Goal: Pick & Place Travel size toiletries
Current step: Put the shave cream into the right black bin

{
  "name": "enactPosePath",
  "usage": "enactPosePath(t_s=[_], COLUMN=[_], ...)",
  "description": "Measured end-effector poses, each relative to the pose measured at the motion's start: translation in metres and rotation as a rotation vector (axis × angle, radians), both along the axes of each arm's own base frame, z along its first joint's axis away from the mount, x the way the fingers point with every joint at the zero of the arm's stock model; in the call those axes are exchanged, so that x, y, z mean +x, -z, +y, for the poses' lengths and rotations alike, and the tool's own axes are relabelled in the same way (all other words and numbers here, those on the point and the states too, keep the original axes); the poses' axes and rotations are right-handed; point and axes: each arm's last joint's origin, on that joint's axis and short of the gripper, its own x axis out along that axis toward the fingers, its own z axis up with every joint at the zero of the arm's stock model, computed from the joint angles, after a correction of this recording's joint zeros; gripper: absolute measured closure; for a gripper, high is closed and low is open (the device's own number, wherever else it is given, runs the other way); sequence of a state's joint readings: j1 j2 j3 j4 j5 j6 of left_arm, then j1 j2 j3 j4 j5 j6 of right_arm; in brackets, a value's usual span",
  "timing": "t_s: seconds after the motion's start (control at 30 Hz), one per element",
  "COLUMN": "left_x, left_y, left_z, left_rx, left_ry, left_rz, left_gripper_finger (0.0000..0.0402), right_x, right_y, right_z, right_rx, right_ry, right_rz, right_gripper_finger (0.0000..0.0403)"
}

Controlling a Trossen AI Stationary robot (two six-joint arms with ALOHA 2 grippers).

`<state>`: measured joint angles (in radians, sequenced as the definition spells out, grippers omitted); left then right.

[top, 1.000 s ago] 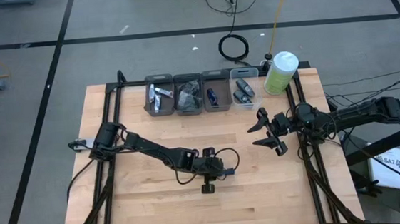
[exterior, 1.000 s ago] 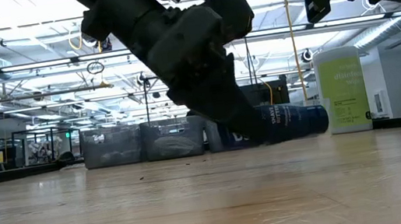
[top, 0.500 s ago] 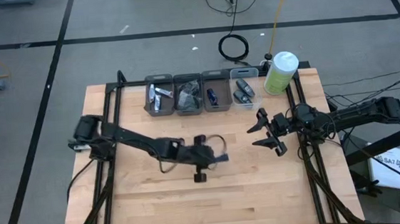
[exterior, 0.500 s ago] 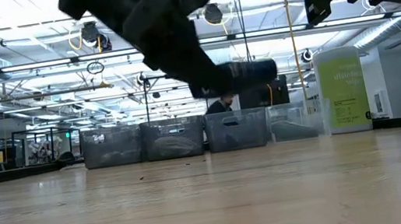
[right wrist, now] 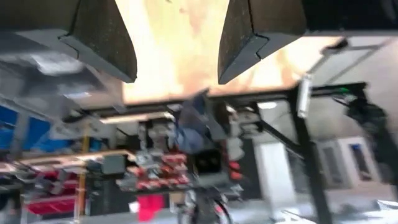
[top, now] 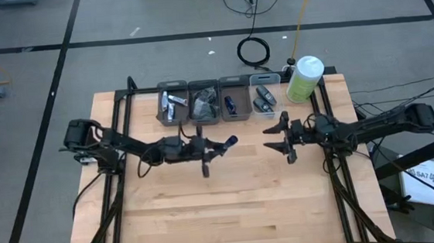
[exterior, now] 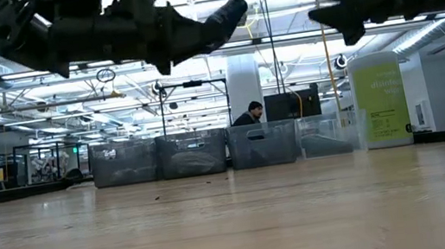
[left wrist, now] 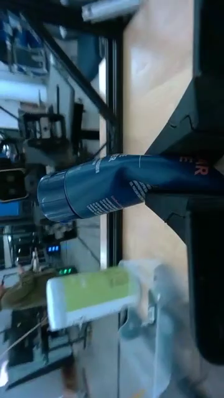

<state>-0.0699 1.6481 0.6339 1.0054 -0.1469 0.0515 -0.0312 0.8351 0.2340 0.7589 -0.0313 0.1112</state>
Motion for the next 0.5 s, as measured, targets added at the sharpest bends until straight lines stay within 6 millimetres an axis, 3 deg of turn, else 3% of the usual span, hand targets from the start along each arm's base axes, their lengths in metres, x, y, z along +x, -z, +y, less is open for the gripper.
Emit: enactPosePath(t_s=[0.3, 0.5], left_x=[0.023, 0.033], left_y=[-0.025, -0.033], left_z=[0.003, -0.006], left_rx=[0.163, 0.213], left_ry=[-0.025, 0.008], left_rz=[0.022, 0.095], left_gripper_finger=[0.0350, 0.0350], right_x=[0.015, 0.026], right_y=[0.011, 0.013], right_z=[-0.001, 0.001], right_rx=[0.002, 0.011], right_ry=[0.032, -0.046], right_rz=[0.002, 0.002], right_gripper_finger=[0.0189, 0.0143])
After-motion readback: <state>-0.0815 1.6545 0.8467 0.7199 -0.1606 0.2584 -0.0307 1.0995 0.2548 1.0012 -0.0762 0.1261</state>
